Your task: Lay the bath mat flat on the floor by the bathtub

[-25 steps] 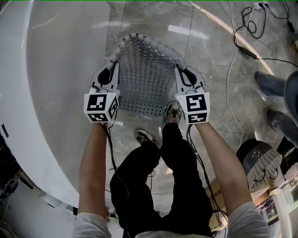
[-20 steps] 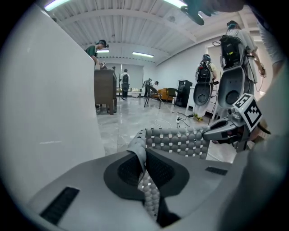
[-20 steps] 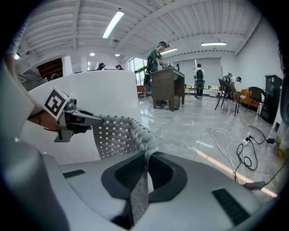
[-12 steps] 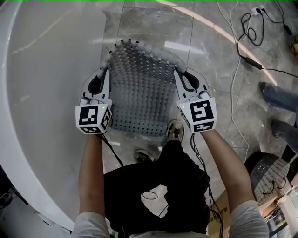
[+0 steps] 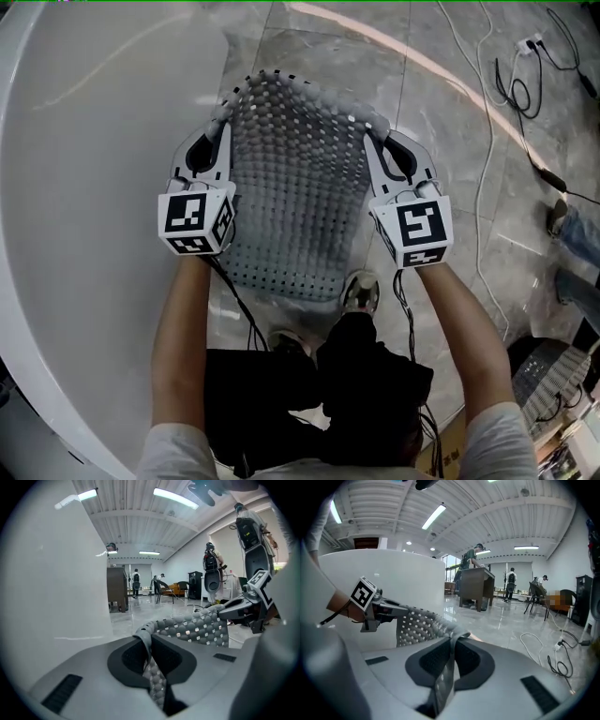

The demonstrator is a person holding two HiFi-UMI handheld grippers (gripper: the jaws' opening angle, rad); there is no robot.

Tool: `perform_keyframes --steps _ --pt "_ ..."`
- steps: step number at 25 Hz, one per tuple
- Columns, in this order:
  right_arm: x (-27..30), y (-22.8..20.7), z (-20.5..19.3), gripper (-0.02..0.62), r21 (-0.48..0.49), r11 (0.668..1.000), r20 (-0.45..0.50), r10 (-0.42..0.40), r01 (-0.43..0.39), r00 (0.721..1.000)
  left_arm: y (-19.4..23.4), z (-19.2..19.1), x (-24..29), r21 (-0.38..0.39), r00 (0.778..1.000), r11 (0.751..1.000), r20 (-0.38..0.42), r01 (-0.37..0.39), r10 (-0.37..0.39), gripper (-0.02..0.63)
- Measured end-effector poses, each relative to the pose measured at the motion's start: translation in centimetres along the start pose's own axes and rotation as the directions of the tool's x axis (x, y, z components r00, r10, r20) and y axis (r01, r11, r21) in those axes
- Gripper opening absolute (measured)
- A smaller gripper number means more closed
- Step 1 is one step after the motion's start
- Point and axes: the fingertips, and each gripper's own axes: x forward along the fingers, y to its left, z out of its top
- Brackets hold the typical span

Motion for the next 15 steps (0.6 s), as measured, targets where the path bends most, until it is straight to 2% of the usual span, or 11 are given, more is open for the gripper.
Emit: perform_keyframes --steps 5,15 --pt "1.3 -0.8 -1.0 0.025 0.015 0.999 0.034 -0.032 0.031 0.999 0.1 -0.5 2.0 0.061 1.000 0.998 -0.011 -0.009 0.010 0.026" --pt "4.0 -2.0 -3.1 0.025 0.025 0.998 0.039 -0.055 0.054 0.998 0.6 -2.5 5.3 0.052 0.999 0.997 -0.019 -0.048 0.049 0.026"
